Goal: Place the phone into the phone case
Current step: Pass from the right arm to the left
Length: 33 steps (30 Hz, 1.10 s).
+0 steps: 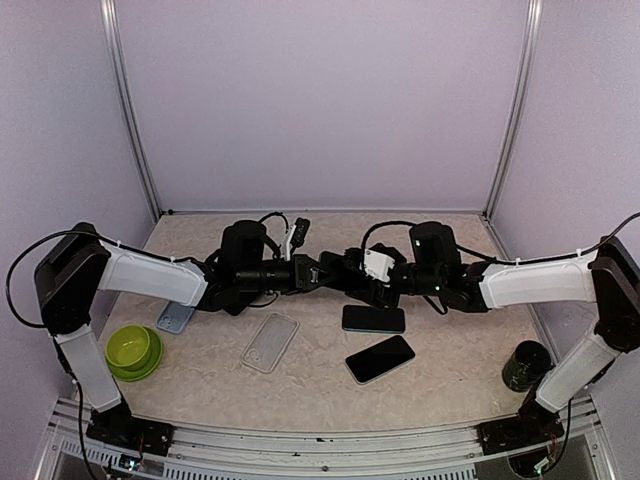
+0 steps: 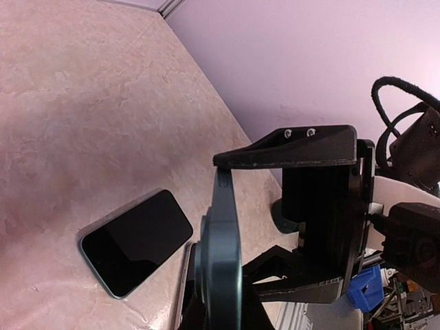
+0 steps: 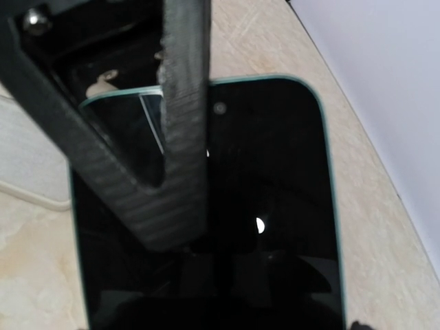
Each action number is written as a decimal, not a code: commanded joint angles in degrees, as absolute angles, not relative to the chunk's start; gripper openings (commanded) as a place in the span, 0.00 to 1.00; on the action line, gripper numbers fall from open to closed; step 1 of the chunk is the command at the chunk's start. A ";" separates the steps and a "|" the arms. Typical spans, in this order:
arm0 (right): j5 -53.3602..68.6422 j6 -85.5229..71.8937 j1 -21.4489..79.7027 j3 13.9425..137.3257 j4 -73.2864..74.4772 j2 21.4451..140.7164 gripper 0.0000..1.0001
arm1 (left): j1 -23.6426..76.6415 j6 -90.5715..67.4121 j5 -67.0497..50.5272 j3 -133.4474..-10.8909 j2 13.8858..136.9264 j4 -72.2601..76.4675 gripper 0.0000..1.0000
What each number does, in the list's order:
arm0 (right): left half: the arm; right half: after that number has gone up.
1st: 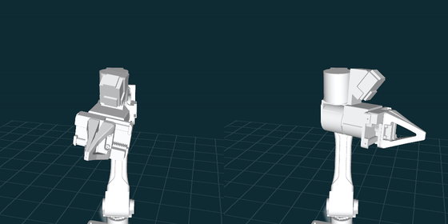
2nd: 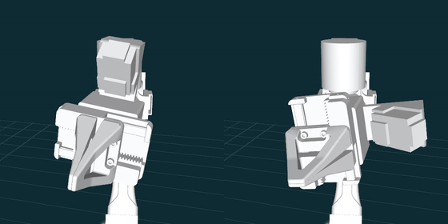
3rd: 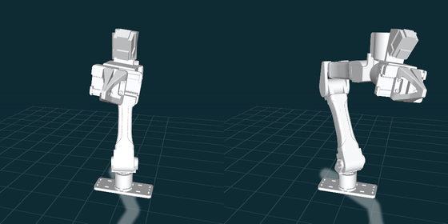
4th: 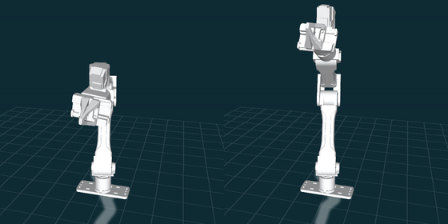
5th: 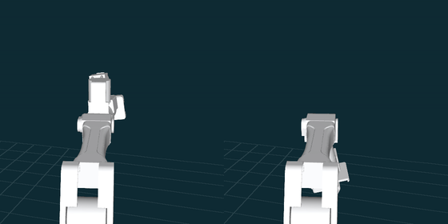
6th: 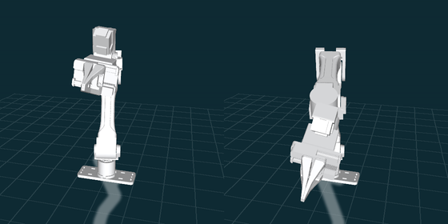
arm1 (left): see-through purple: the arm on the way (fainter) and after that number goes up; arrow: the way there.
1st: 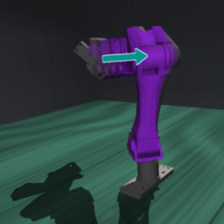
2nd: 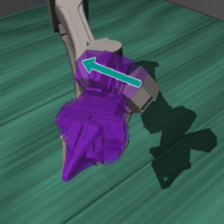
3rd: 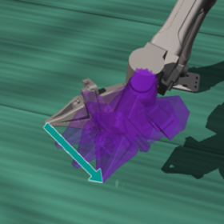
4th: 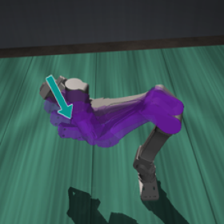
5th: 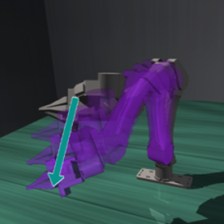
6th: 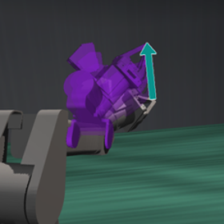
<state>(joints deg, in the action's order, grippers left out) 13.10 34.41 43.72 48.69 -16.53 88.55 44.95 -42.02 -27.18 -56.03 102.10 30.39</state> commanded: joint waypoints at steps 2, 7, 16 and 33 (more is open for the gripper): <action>9.59 32.47 44.47 49.90 -18.76 85.46 0.63 | 45.18 -42.38 -25.65 -55.28 101.63 32.65 0.00; 8.56 30.98 44.47 49.88 -19.05 84.74 0.79 | 45.09 -41.36 -24.60 -54.39 100.02 32.94 0.00; 9.48 27.53 44.47 49.87 -18.68 82.97 1.00 | 44.76 -39.83 -22.22 -51.87 96.42 33.74 0.00; 14.50 -0.72 42.98 59.27 -8.98 83.73 1.00 | 44.30 -38.15 -23.10 -43.03 87.96 46.01 0.00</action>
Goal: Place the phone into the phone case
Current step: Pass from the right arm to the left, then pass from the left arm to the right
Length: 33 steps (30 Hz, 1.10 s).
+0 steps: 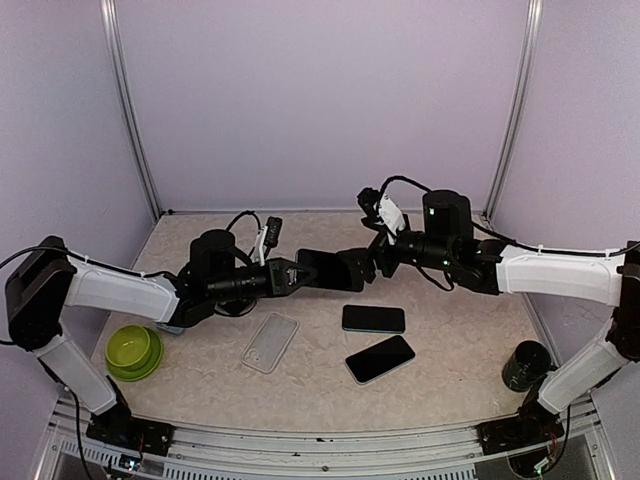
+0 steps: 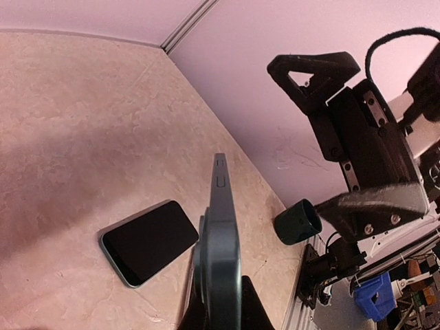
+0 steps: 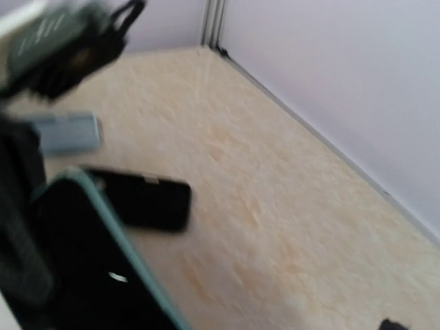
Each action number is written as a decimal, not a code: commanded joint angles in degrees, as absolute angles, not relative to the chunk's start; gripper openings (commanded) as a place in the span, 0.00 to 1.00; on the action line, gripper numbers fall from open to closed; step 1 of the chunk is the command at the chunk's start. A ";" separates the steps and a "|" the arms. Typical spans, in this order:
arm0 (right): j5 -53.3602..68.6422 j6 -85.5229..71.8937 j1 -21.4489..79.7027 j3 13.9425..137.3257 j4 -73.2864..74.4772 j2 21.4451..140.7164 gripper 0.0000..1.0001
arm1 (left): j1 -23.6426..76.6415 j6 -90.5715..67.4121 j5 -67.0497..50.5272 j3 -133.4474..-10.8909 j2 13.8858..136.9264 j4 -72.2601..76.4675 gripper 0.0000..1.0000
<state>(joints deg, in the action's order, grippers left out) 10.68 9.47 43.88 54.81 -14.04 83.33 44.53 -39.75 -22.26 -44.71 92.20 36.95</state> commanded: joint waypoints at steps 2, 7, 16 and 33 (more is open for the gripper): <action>18.05 -4.29 42.54 59.69 -8.45 83.58 1.00 | 44.30 -38.10 -23.55 -42.03 87.11 47.96 0.00; 24.04 -9.22 42.36 56.16 -14.55 79.82 1.00 | 44.30 -38.25 -26.36 -41.47 86.61 51.48 0.00; 29.34 -20.44 37.81 54.12 -17.10 77.27 1.00 | 44.38 -40.76 -30.59 -40.64 87.35 60.26 0.00; 47.90 -49.37 33.09 47.80 -39.97 84.72 0.89 | 44.47 -44.41 -28.33 -45.26 93.51 61.38 0.00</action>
<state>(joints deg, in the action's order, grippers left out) 43.46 -41.87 33.17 49.43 -31.97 82.54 44.56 -43.44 -29.50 -42.00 92.62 57.34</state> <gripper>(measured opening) 0.907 0.083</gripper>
